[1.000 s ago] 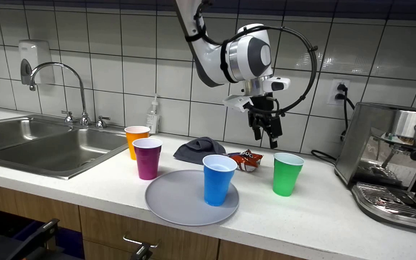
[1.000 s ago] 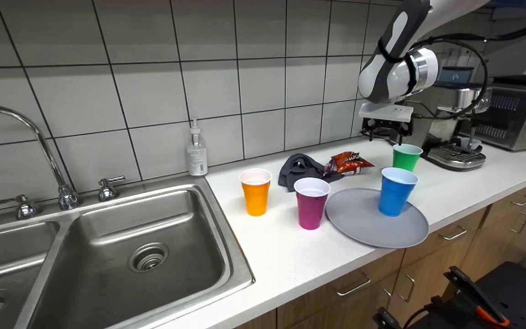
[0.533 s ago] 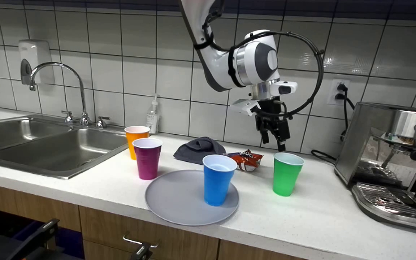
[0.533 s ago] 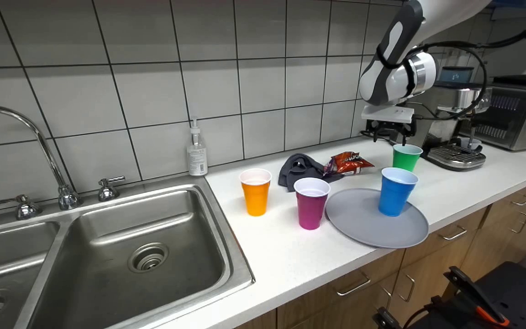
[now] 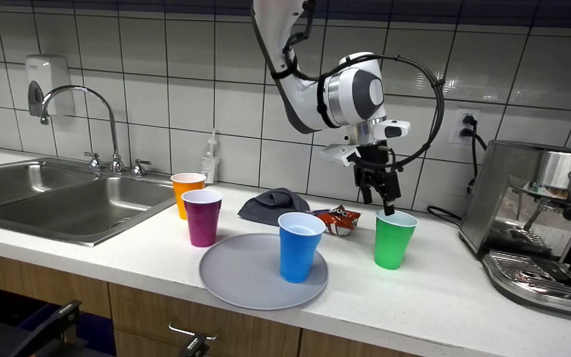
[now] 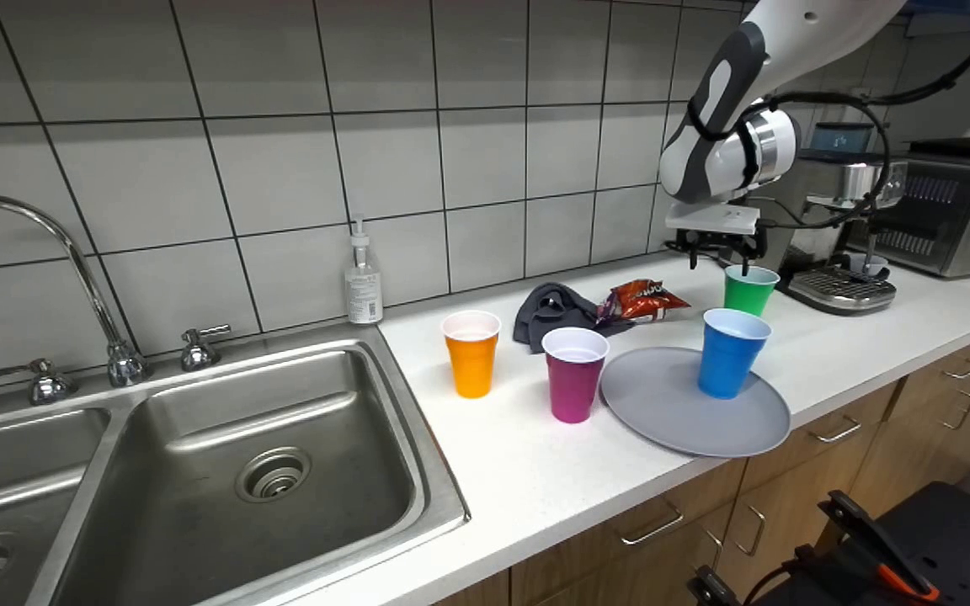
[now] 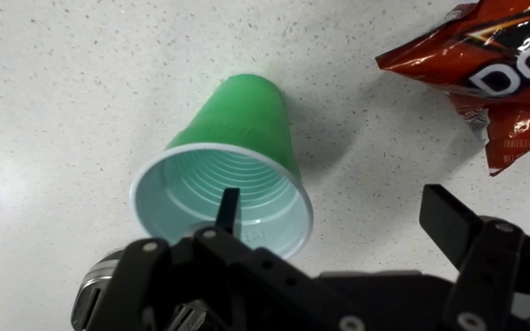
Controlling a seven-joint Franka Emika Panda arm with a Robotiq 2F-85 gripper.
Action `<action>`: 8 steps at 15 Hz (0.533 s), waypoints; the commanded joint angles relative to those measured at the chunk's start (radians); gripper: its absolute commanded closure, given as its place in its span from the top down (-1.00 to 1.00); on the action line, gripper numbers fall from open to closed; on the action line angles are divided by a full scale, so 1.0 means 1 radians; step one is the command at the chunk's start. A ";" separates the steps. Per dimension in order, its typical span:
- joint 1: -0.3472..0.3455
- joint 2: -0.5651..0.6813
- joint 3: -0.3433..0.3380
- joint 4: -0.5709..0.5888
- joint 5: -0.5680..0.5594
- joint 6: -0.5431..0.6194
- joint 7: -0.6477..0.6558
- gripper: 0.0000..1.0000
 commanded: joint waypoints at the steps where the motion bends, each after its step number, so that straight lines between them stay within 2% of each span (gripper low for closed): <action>1: -0.007 0.038 -0.002 0.064 0.027 -0.050 -0.014 1.00; 3: -0.008 0.047 -0.003 0.073 0.031 -0.054 -0.014 1.00; 4: -0.008 0.050 -0.005 0.075 0.031 -0.055 -0.013 0.50; 5: -0.008 0.052 -0.006 0.076 0.031 -0.055 -0.014 0.46; 8: -0.009 0.054 -0.011 0.075 0.033 -0.053 -0.014 -0.02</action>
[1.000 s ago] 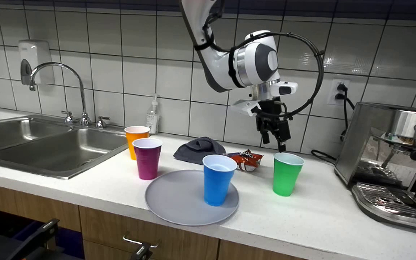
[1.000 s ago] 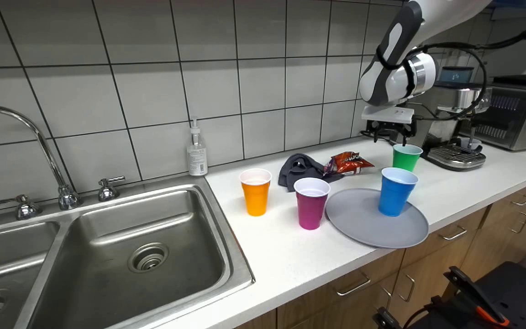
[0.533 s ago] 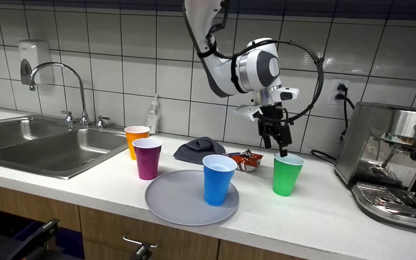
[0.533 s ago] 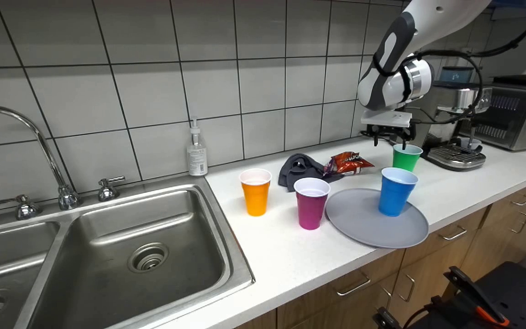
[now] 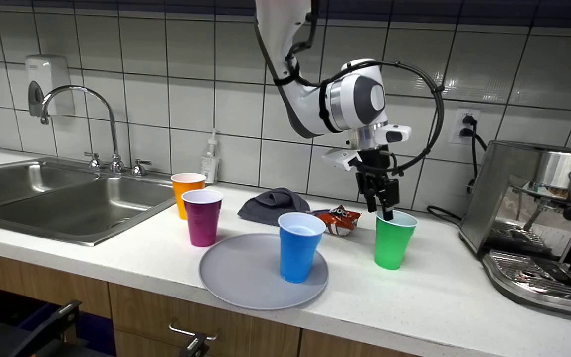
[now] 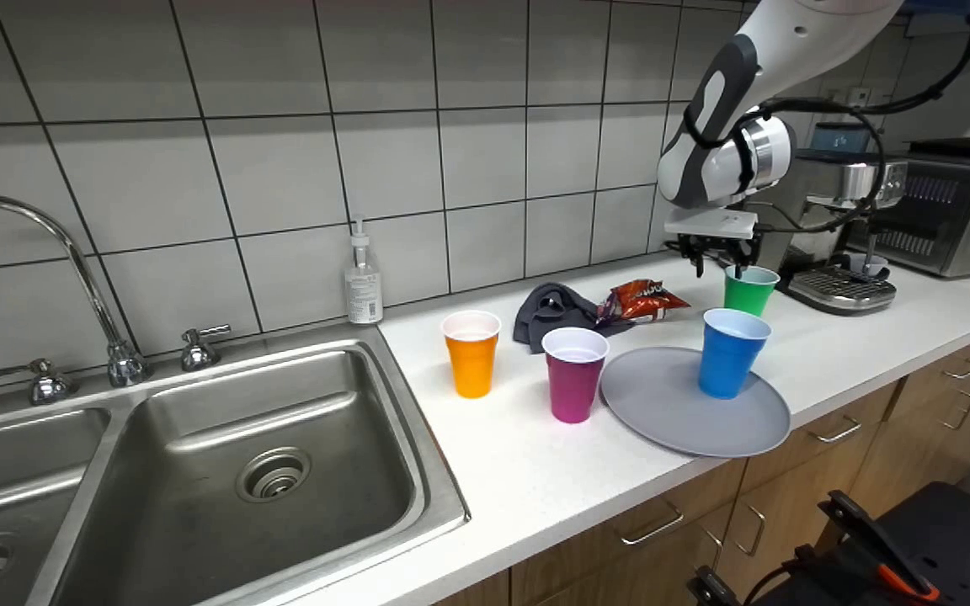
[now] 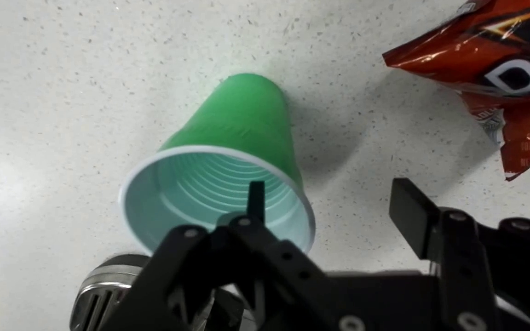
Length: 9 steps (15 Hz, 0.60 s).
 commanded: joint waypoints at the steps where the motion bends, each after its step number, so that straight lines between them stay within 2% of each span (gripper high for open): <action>1: -0.006 0.013 -0.009 0.035 0.020 -0.038 -0.013 -0.20; 6: -0.004 0.001 -0.020 0.020 0.018 -0.032 -0.011 -0.94; 7: -0.003 -0.003 -0.023 0.017 0.017 -0.031 -0.008 -1.00; 9: -0.002 -0.011 -0.028 0.010 0.016 -0.028 -0.008 -1.00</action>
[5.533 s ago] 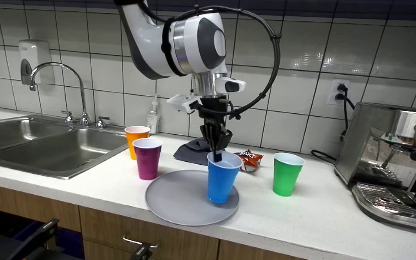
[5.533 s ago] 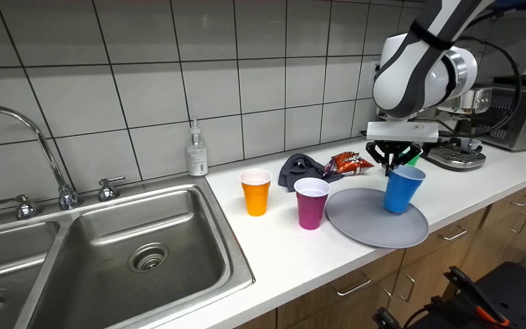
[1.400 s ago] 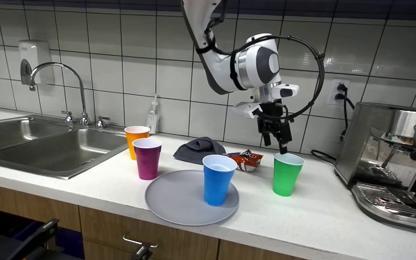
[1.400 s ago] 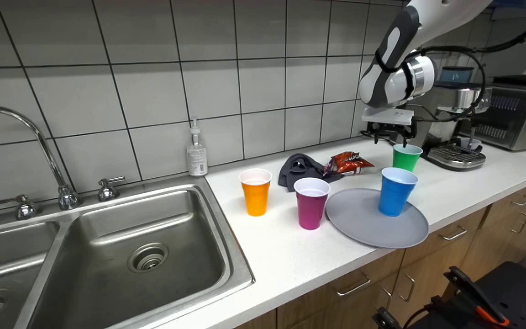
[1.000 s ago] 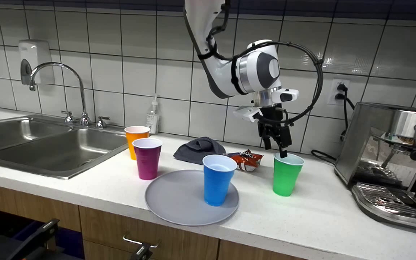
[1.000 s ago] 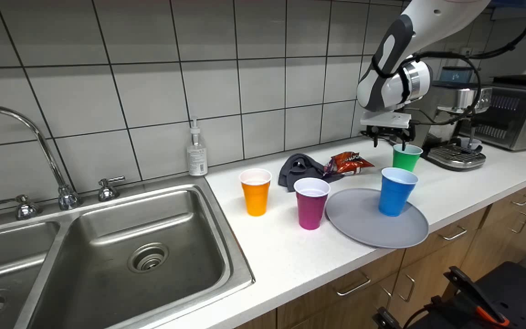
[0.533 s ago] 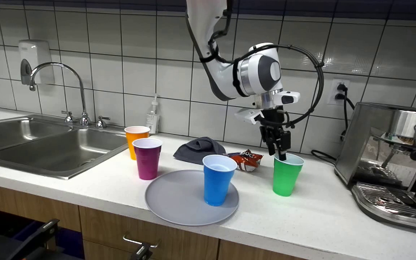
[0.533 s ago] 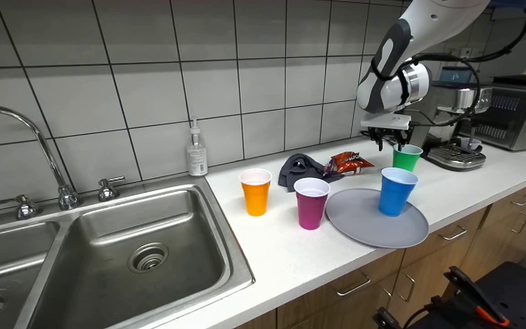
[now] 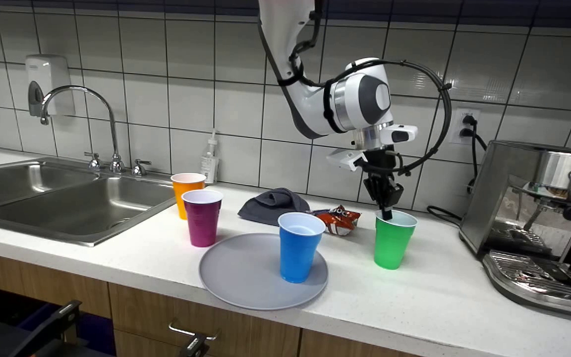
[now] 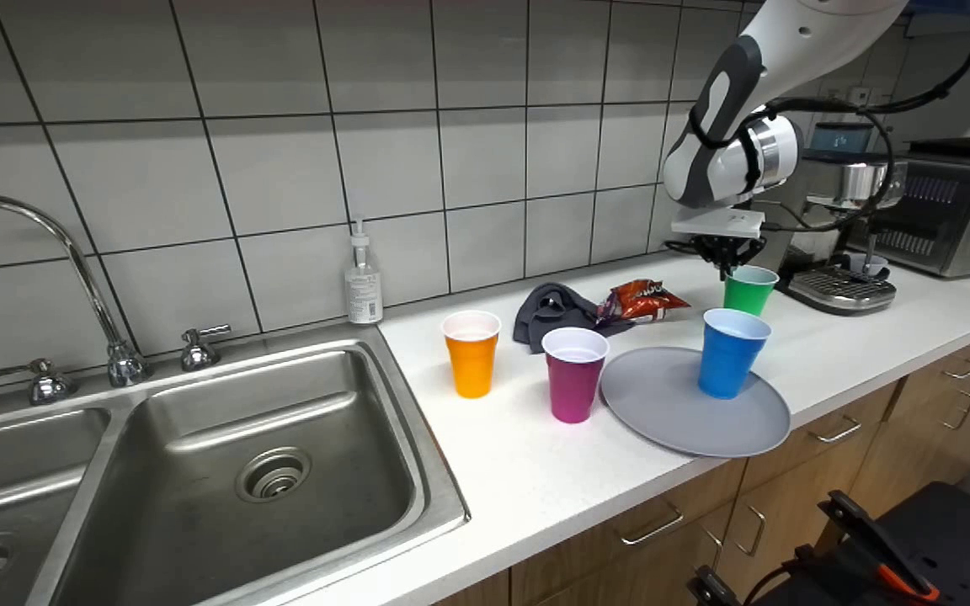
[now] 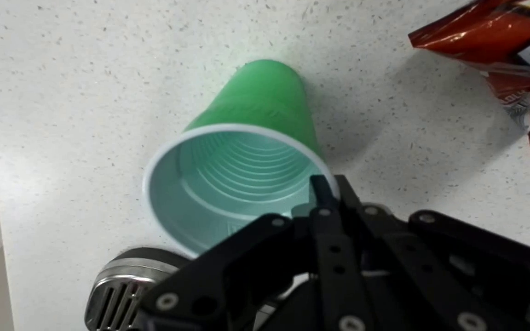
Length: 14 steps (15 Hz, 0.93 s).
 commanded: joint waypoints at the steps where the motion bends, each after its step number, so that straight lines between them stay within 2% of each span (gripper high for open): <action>1: 0.000 -0.018 -0.010 0.004 0.015 -0.025 -0.008 -0.98; 14: 0.040 -0.186 -0.020 -0.148 -0.016 0.027 -0.014 -0.98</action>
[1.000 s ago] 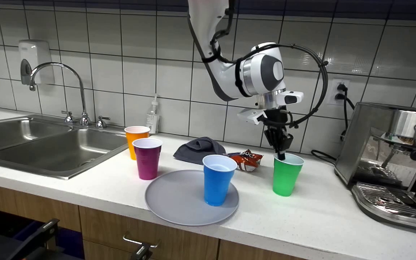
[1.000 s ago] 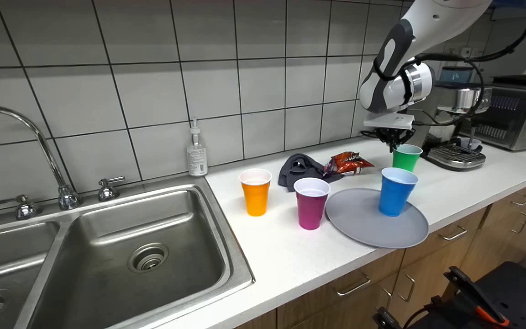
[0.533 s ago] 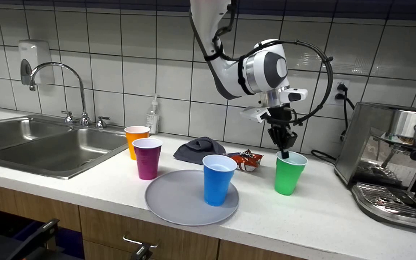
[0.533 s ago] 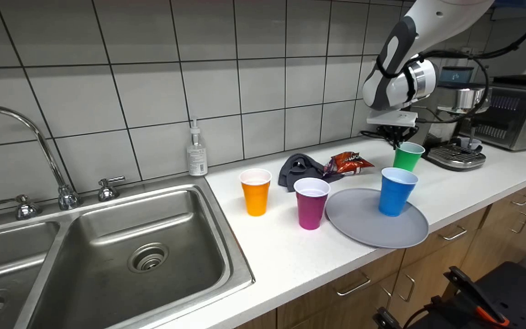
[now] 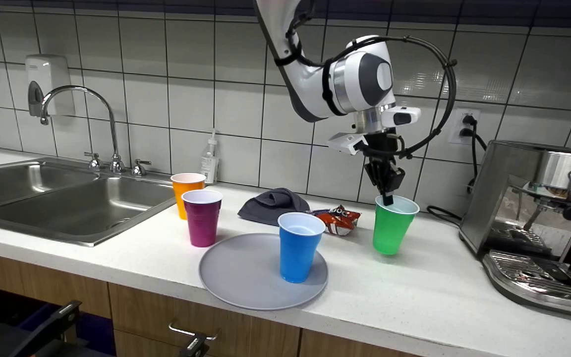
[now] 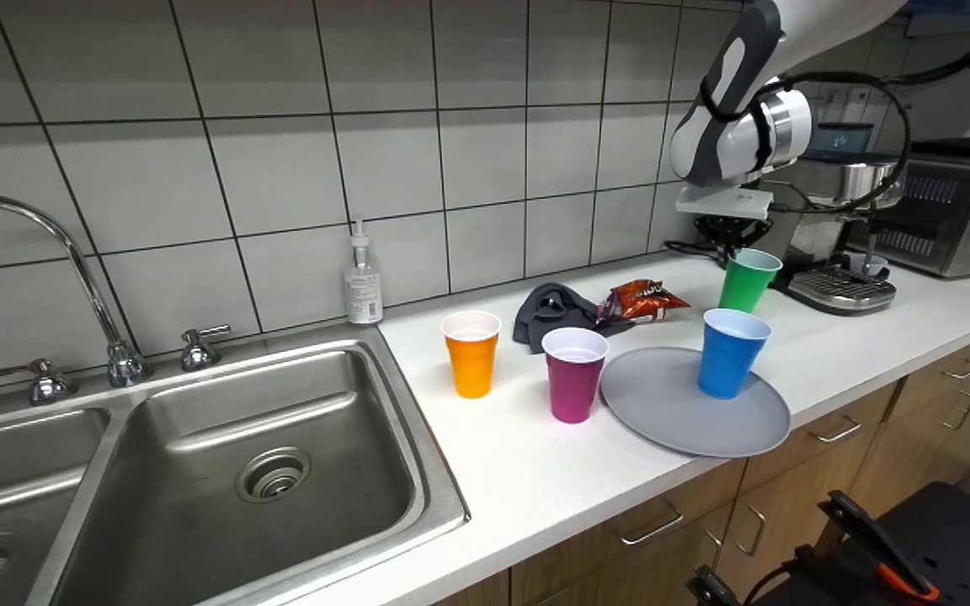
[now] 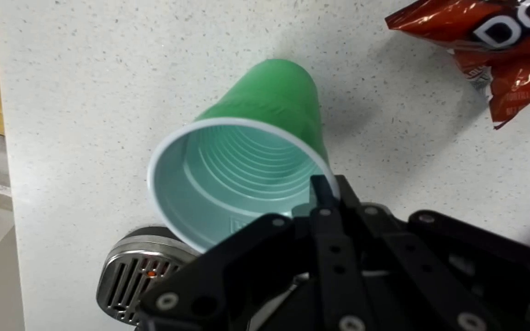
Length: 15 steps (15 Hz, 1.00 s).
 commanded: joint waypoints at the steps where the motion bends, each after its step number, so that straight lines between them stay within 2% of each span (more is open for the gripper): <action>1: 0.027 -0.106 -0.005 -0.101 -0.018 0.022 -0.014 -0.98; 15: 0.132 -0.240 0.022 -0.236 -0.125 0.035 -0.002 -0.98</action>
